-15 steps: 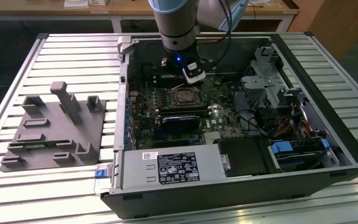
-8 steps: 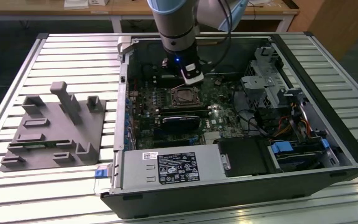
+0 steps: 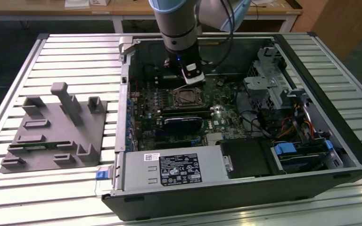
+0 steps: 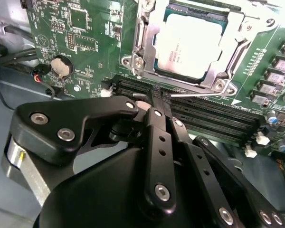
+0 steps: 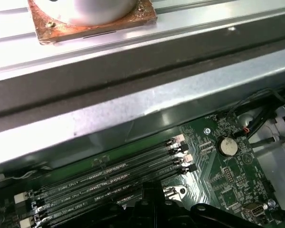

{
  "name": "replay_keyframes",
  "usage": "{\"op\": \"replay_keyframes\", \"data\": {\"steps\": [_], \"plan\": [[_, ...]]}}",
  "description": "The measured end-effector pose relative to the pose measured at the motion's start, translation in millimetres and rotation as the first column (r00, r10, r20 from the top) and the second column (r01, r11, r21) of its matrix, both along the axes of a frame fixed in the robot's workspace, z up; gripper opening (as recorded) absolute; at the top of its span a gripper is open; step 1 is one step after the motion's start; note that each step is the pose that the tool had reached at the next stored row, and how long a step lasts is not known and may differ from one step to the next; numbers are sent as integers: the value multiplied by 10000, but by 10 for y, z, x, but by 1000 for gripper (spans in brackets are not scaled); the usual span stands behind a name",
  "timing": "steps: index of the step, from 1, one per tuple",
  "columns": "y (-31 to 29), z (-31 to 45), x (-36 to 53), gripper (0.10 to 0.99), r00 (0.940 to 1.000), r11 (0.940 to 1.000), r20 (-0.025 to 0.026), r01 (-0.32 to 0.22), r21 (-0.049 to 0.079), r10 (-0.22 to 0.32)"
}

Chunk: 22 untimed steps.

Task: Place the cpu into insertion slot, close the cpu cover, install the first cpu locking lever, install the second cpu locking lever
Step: 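Install the first cpu locking lever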

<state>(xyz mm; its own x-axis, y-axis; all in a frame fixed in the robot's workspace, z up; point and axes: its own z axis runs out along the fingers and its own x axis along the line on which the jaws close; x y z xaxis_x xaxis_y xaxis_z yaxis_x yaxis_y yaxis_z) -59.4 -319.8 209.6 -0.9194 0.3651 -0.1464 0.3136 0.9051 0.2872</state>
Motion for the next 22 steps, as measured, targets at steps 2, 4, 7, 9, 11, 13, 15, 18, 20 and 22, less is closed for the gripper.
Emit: {"op": "replay_keyframes", "data": {"steps": [2, 4, 7, 9, 11, 13, 15, 18, 20, 22], "plan": [[0, -6, -7, 106, 10000, 10000, 14, 97, -12, -97], [0, -18, -21, 106, 9998, 9998, 60, 203, -47, -202], [2, -43, -42, 106, 9994, 9994, 133, 325, -76, -324], [9, -53, -51, 106, 9991, 9992, 161, 393, -90, -392], [28, -59, -57, 106, 9989, 9990, 172, 437, -91, -436], [44, -64, -61, 106, 9988, 9989, 185, 457, -106, -455], [49, -71, -62, 106, 9987, 9988, 233, 465, -177, -461], [49, -83, -68, 106, 9982, 9984, 373, 474, -322, -462], [50, -92, -75, 106, 9977, 9980, 496, 480, -407, -459], [55, -98, -78, 106, 9974, 9978, 548, 482, -447, -458]]}}
